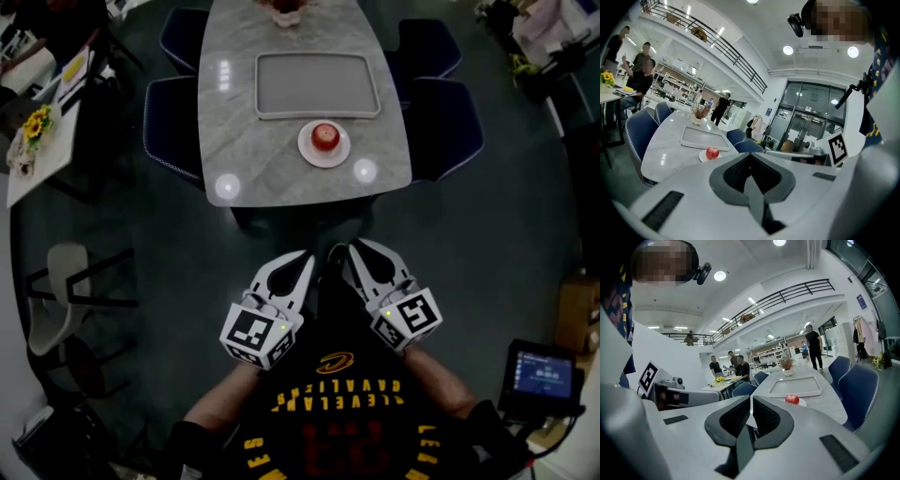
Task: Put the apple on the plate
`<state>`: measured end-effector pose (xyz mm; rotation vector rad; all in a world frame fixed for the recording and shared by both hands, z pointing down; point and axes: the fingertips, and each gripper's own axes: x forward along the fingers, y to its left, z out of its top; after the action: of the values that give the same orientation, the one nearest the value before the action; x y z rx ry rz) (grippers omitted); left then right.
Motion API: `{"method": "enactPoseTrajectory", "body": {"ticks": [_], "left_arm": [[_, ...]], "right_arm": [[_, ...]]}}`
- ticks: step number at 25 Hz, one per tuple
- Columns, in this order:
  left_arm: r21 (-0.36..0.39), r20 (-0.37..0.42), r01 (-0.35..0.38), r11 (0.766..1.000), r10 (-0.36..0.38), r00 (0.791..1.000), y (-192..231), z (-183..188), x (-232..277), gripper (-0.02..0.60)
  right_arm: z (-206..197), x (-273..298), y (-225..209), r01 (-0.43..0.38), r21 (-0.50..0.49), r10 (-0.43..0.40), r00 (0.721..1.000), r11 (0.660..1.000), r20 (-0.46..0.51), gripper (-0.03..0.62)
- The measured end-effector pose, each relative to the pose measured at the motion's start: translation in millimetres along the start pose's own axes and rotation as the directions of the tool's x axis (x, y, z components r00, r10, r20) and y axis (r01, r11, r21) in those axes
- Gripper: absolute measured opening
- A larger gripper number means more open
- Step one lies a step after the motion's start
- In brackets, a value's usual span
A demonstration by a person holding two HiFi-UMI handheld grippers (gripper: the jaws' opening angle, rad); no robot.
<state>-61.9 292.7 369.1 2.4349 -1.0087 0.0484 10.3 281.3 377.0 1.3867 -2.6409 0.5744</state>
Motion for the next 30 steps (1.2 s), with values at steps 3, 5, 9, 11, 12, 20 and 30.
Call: {"method": "enactPoseTrajectory", "body": {"ticks": [3, 5, 9, 11, 12, 20, 30], "left_arm": [[0.018, 0.014, -0.030, 0.999, 0.029, 0.999, 13, 11, 17, 0.002], [0.033, 0.023, -0.052, 0.998, 0.051, 0.998, 19, 21, 31, 0.002], [0.054, 0.029, -0.090, 0.994, 0.088, 0.996, 26, 39, 73, 0.002], [0.075, 0.026, -0.116, 0.990, 0.114, 0.993, 27, 45, 90, 0.002], [0.087, 0.025, -0.130, 0.988, 0.129, 0.991, 27, 48, 94, 0.002], [0.087, 0.024, -0.235, 0.968, 0.233, 0.972, 41, 60, 140, 0.002], [0.013, -0.008, -0.283, 0.959, 0.283, 0.959, 81, 56, 164, 0.002]], "right_arm": [[9, 16, -16, -0.023, 0.005, 0.023, 1.000, 1.000, 0.010, 0.007], [18, 28, -31, -0.042, 0.005, 0.042, 0.999, 0.999, 0.016, 0.007], [35, 50, -70, -0.088, 0.006, 0.088, 0.996, 0.996, 0.016, 0.008], [39, 57, -86, -0.107, 0.011, 0.106, 0.994, 0.994, 0.010, 0.008], [39, 59, -91, -0.116, 0.015, 0.116, 0.993, 0.993, 0.006, 0.008], [54, 84, -144, -0.181, 0.064, 0.182, 0.983, 0.981, -0.003, 0.008], [22, 111, -178, -0.190, 0.192, 0.207, 0.976, 0.963, -0.073, 0.008]]}}
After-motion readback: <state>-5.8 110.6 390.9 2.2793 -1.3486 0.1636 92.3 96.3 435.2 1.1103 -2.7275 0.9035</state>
